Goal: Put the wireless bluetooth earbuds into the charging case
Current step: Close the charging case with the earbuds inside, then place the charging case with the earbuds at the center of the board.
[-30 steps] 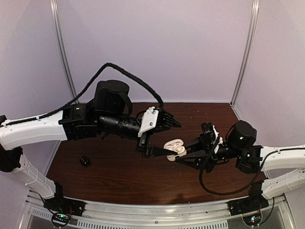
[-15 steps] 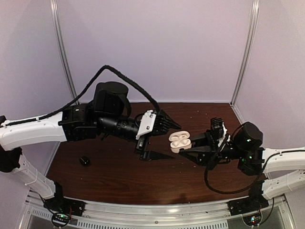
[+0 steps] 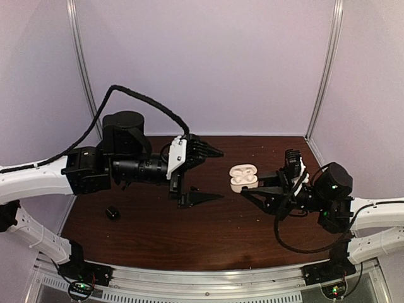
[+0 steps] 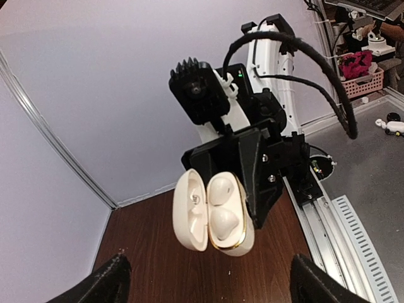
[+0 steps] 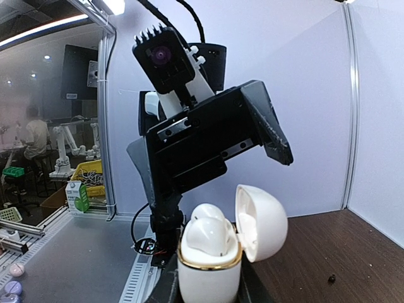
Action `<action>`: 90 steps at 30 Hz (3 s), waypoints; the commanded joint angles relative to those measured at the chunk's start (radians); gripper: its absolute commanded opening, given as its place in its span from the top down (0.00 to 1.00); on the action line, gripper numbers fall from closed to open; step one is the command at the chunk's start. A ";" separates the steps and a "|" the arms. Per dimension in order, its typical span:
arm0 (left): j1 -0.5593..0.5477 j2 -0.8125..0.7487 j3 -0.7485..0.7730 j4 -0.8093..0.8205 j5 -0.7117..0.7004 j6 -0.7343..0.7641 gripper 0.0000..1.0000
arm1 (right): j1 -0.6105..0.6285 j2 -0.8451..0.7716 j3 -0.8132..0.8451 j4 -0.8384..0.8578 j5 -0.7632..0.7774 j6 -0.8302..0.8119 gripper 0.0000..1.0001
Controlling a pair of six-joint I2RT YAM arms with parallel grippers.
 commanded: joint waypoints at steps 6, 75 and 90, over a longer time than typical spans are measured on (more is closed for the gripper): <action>0.000 0.055 0.011 0.054 -0.007 -0.032 0.10 | -0.011 0.010 0.013 0.044 0.042 0.066 1.00; 0.376 -0.146 -0.351 0.155 -0.540 -0.810 0.02 | -0.750 1.100 0.690 -0.489 -0.033 0.286 0.88; 0.377 -0.160 -0.359 0.110 -0.551 -0.844 0.02 | -0.774 1.153 0.720 -0.562 0.053 0.242 0.57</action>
